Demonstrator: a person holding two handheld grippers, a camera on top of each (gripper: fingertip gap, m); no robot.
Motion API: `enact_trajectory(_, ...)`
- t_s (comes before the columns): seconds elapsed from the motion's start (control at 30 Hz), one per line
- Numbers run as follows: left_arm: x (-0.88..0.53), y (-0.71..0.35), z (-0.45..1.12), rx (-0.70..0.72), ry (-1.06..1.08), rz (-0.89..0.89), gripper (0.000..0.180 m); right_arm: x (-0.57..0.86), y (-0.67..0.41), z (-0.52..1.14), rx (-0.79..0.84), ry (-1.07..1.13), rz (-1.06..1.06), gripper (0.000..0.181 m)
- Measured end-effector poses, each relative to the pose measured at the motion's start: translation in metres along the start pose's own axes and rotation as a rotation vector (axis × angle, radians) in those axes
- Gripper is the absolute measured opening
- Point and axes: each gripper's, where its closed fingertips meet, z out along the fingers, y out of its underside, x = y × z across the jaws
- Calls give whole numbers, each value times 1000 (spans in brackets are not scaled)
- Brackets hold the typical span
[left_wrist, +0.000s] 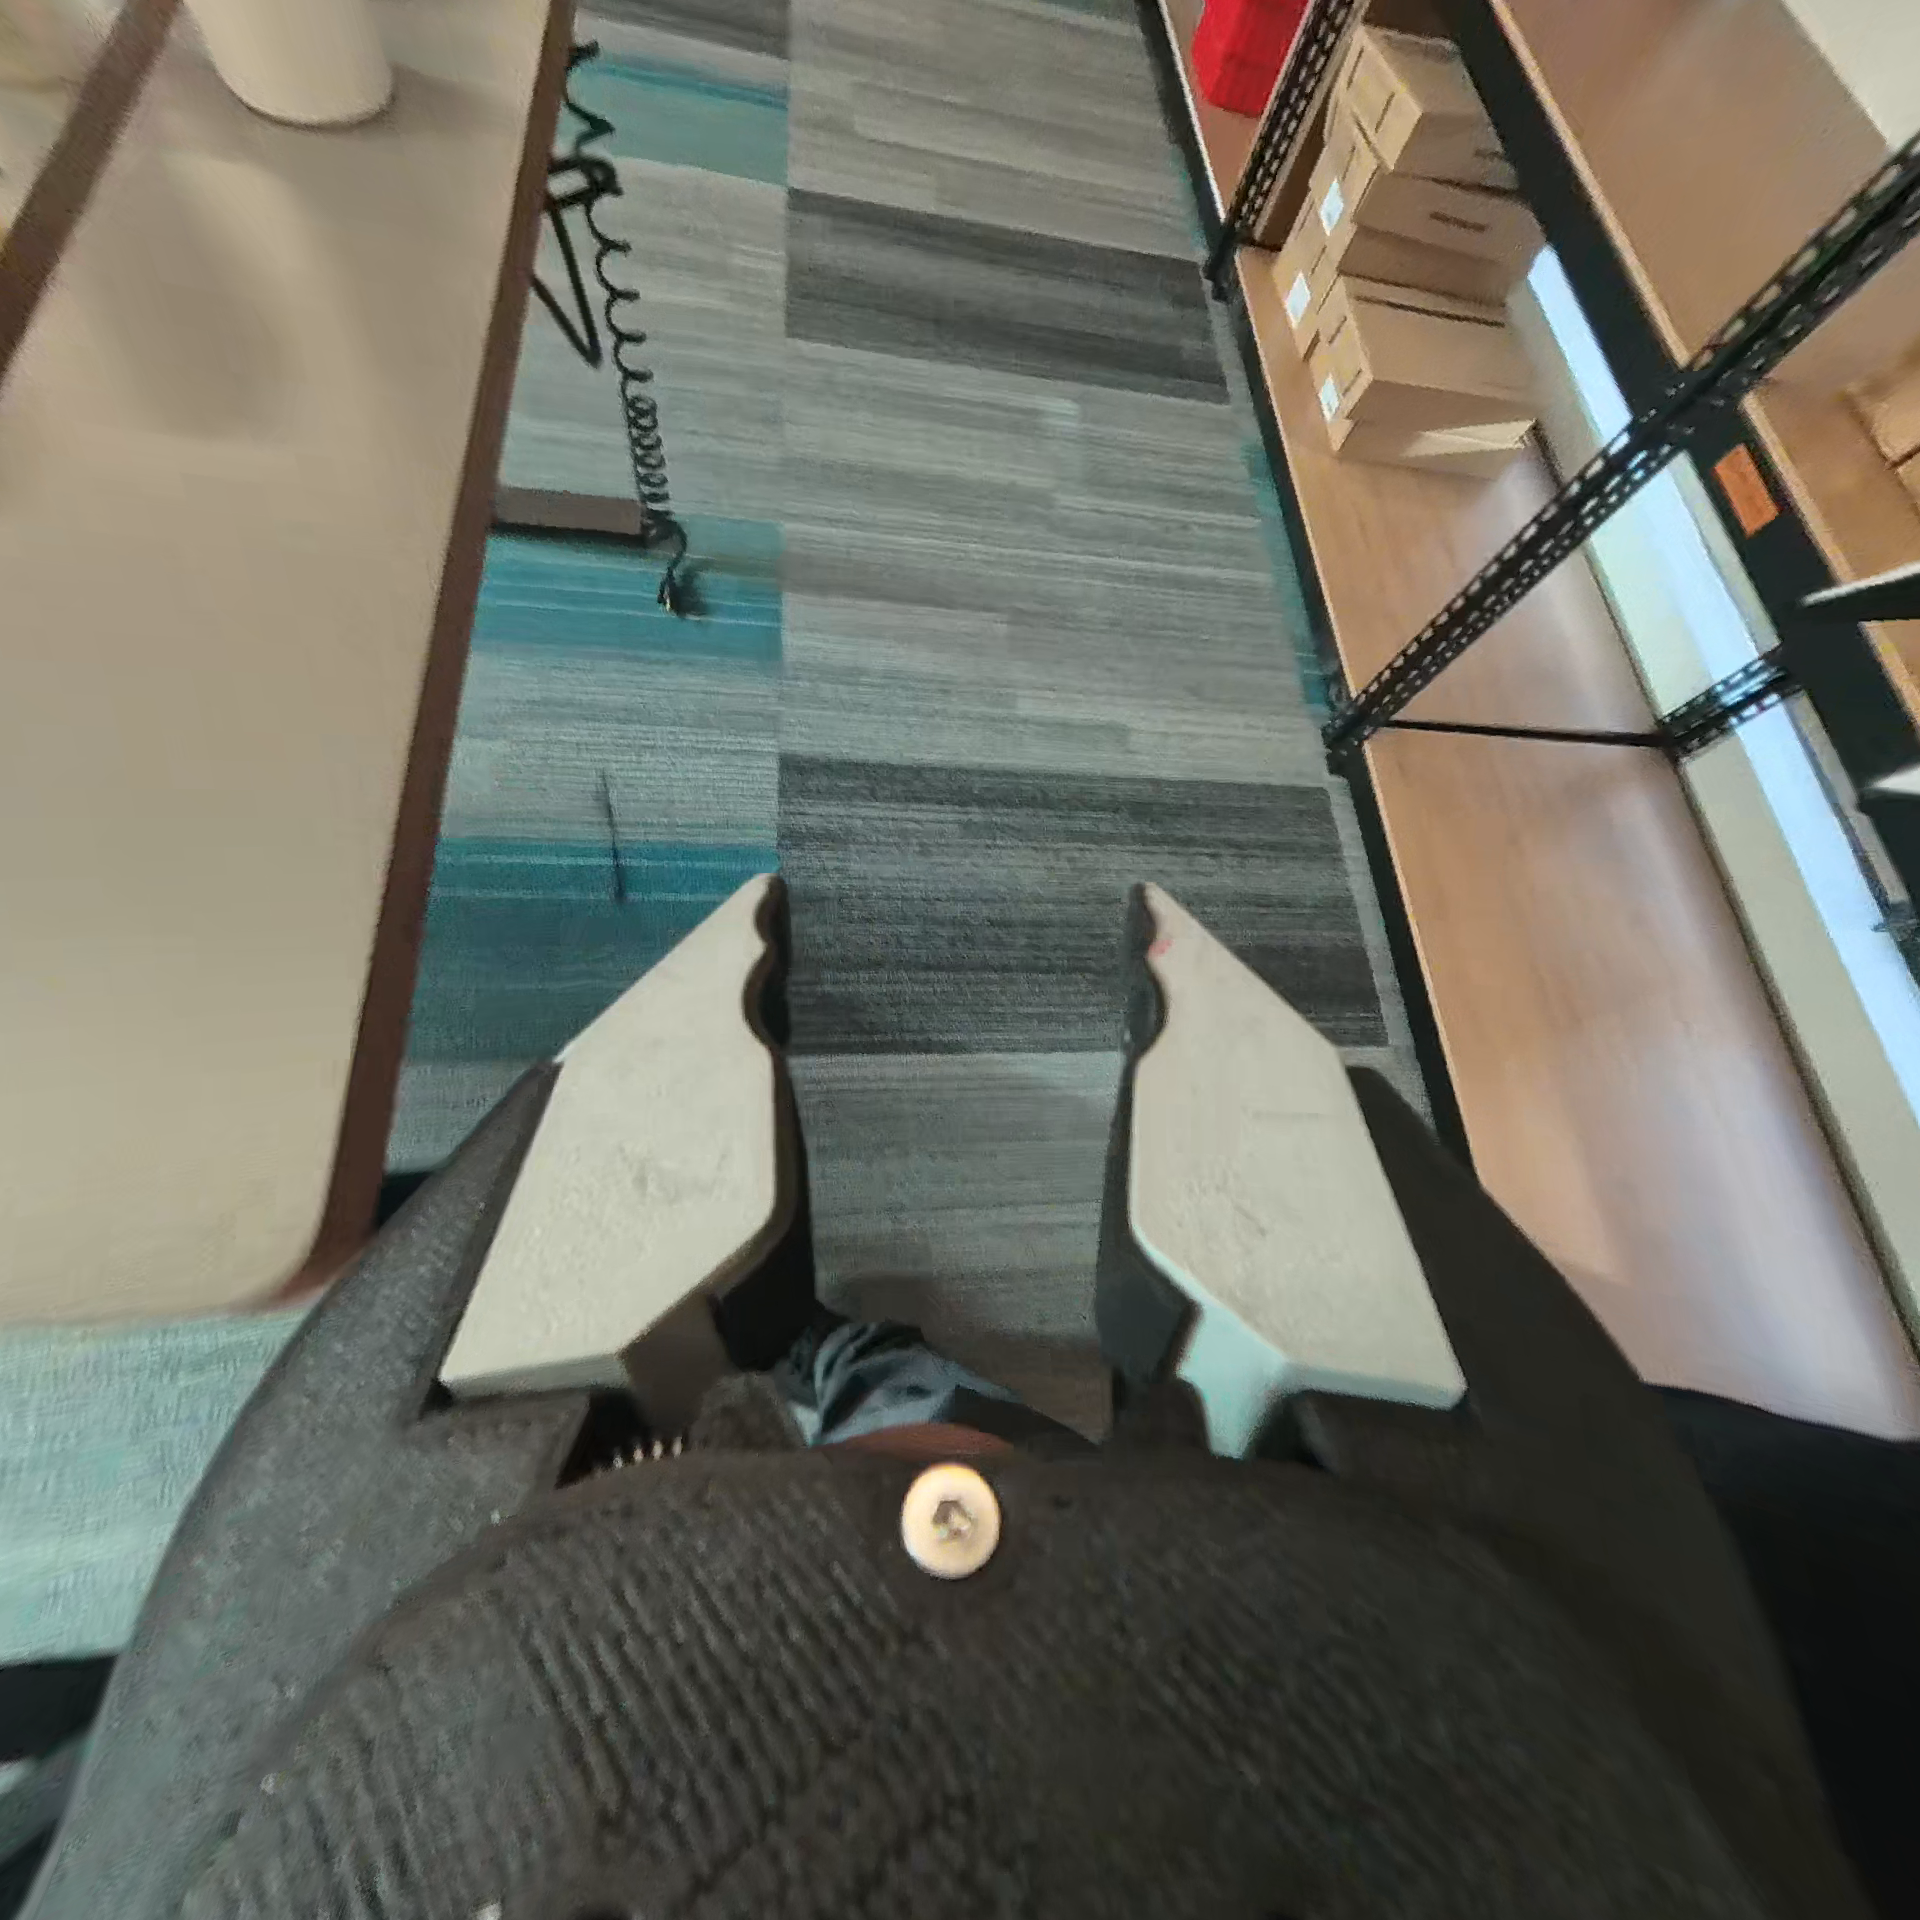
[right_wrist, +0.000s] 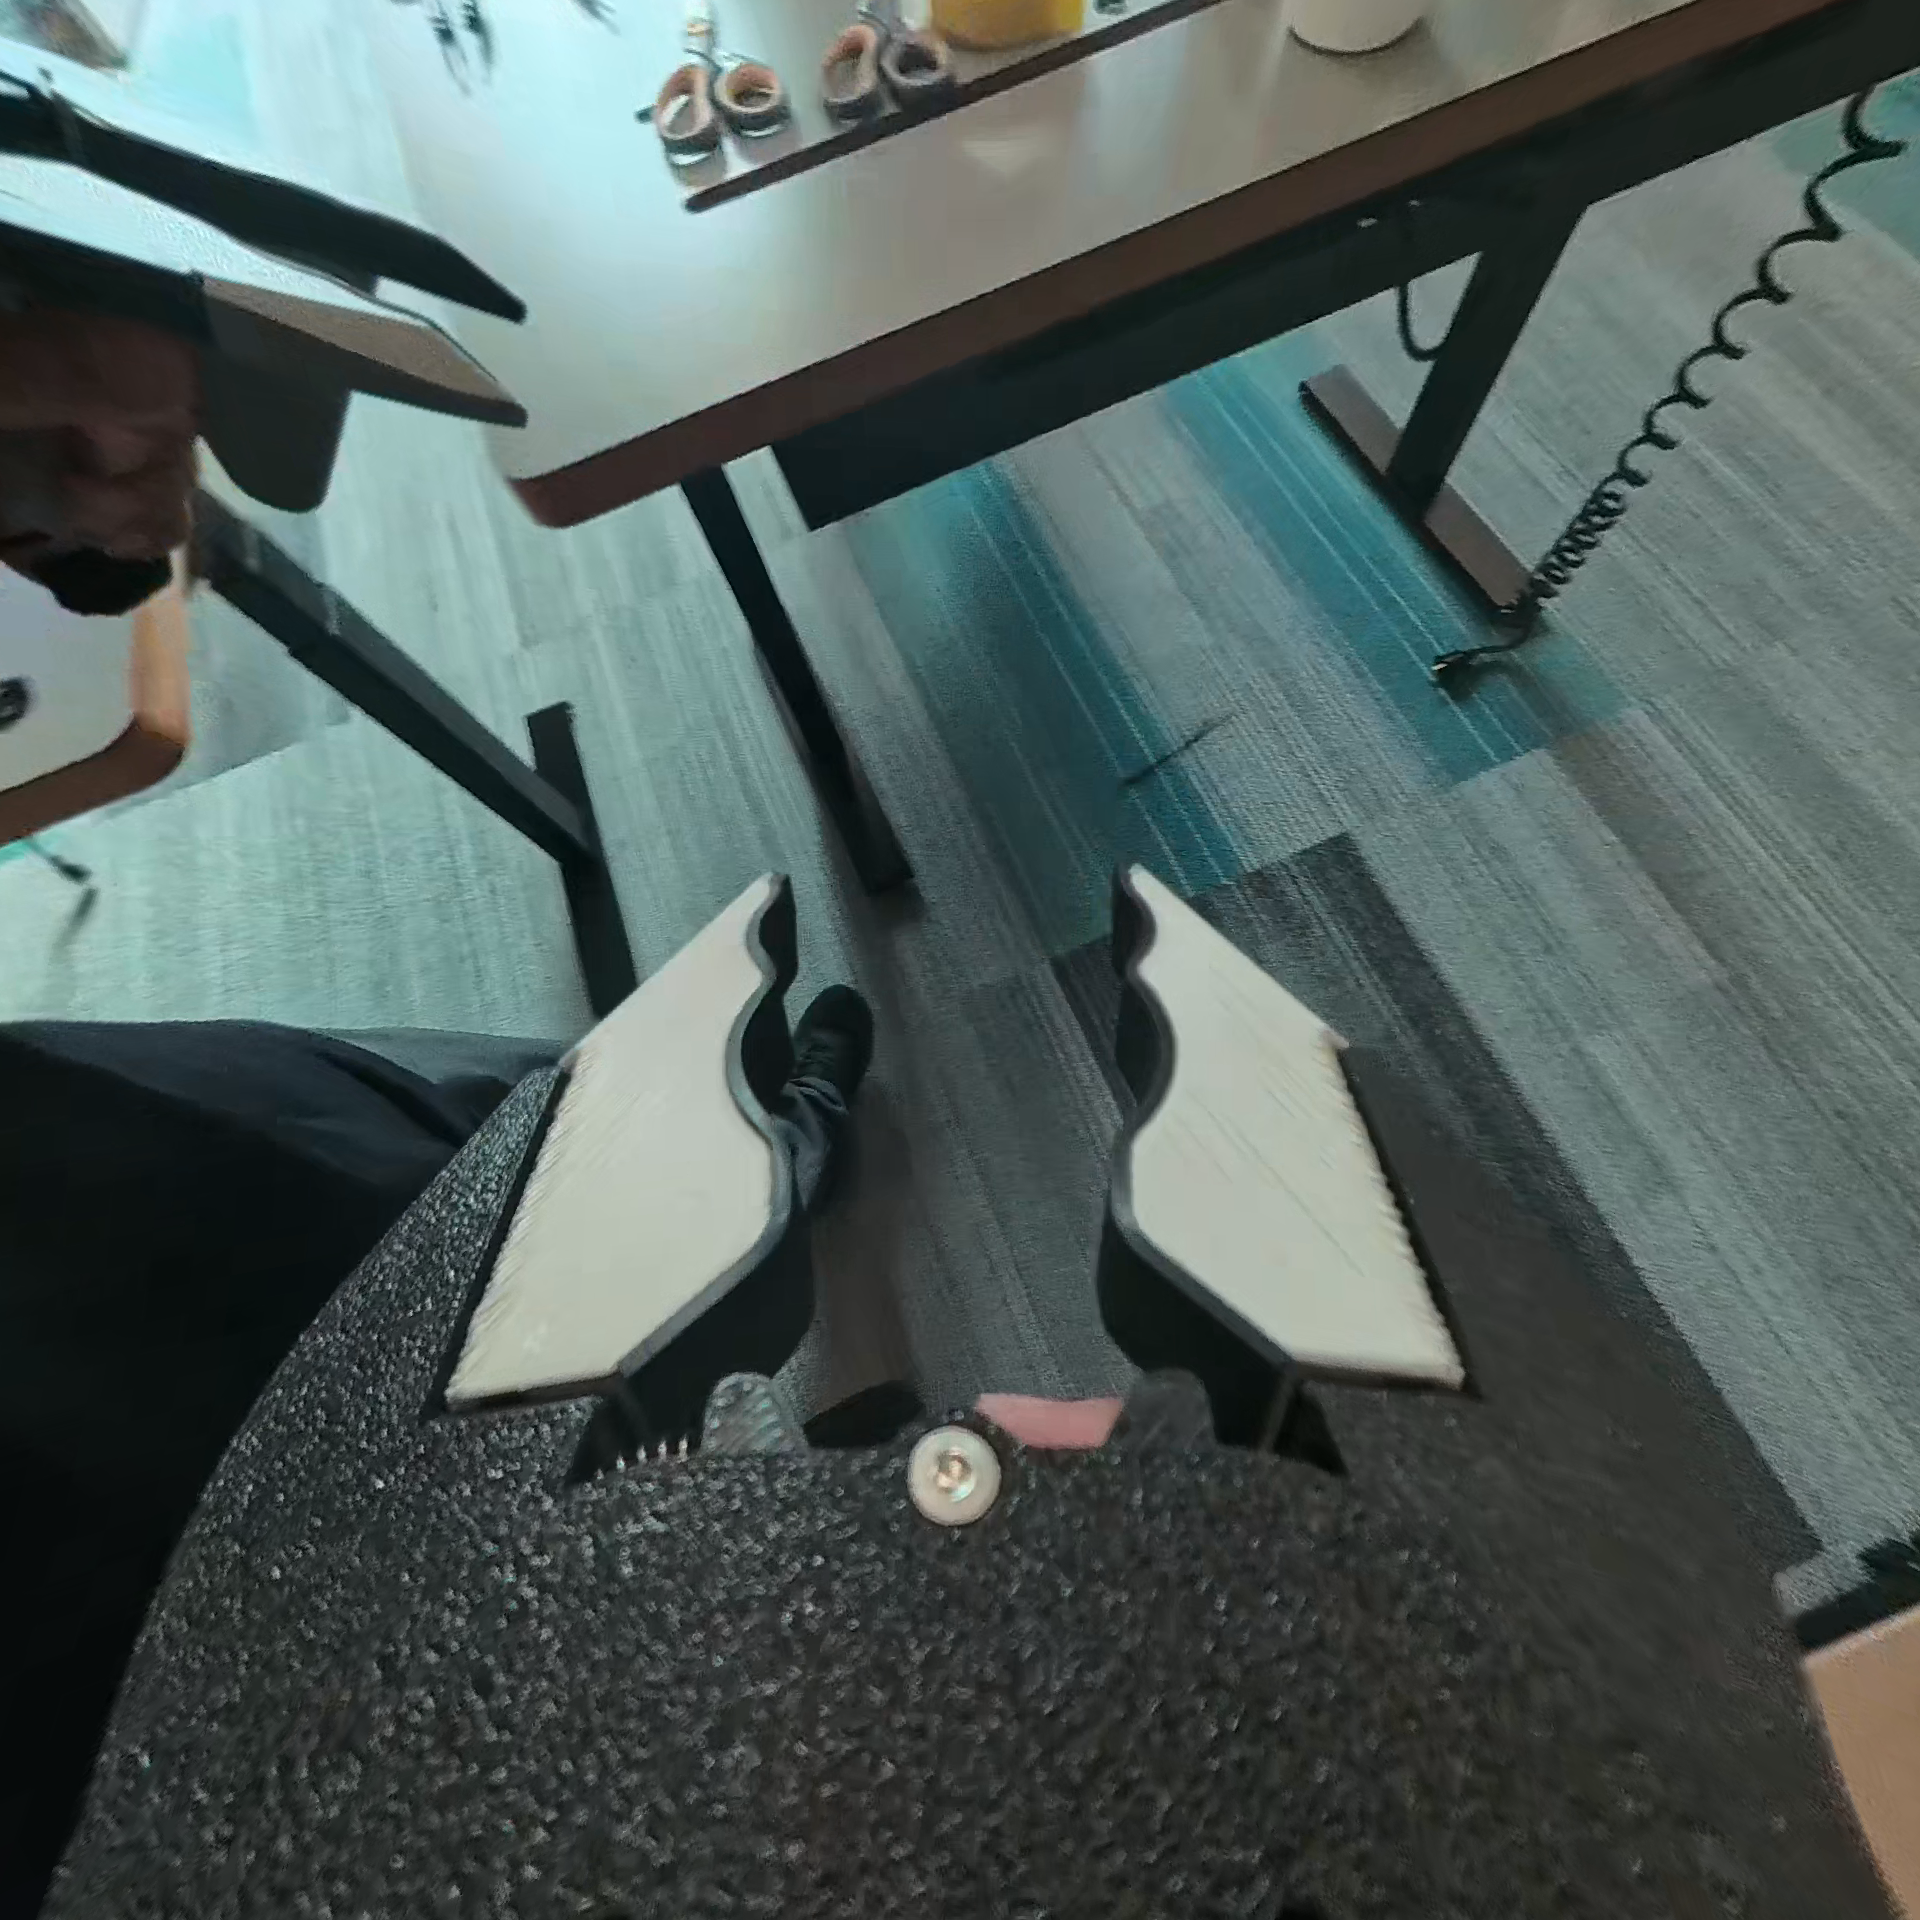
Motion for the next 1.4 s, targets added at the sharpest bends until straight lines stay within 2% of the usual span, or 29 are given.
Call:
enact_trajectory(0.13,-44,-39,42,27,61,56,64,22,-46,39,-25,83,27,69)
enact_trajectory(0.3,-103,-109,68,102,128,99,60,29,-148,89,40,92,-16,74)
enact_trajectory(0.43,-150,-138,77,123,124,70,60,29,-210,133,76,14,-18,75)
enact_trajectory(0.5,-174,-141,77,137,82,54,60,31,-227,152,66,-3,-62,75)
enact_trajectory(0.7,-223,-107,81,62,-29,-44,63,28,-253,225,26,-147,-107,82)
enact_trajectory(0.9,-281,-108,71,42,-251,-119,64,68,-296,294,38,-264,-233,91)
enact_trajectory(0.97,-293,-120,71,54,-320,-146,64,84,-321,315,73,-348,-261,84)
enact_trajectory(1.07,-299,-139,77,41,-440,-197,59,103,-342,337,80,-483,-318,47)
enact_trajectory(1.13,-284,-157,88,61,-434,-280,57,105,-347,337,89,-620,-335,17)
enact_trajectory(1.17,-276,-165,95,63,-427,-288,56,106,-345,337,91,-671,-342,12)
enact_trajectory(1.27,-255,-175,112,22,-440,-279,54,110,-323,347,23,-784,-361,32)
enact_trajectory(1.4,-232,-180,126,9,-459,-308,55,113,-303,354,-32,-883,-394,38)
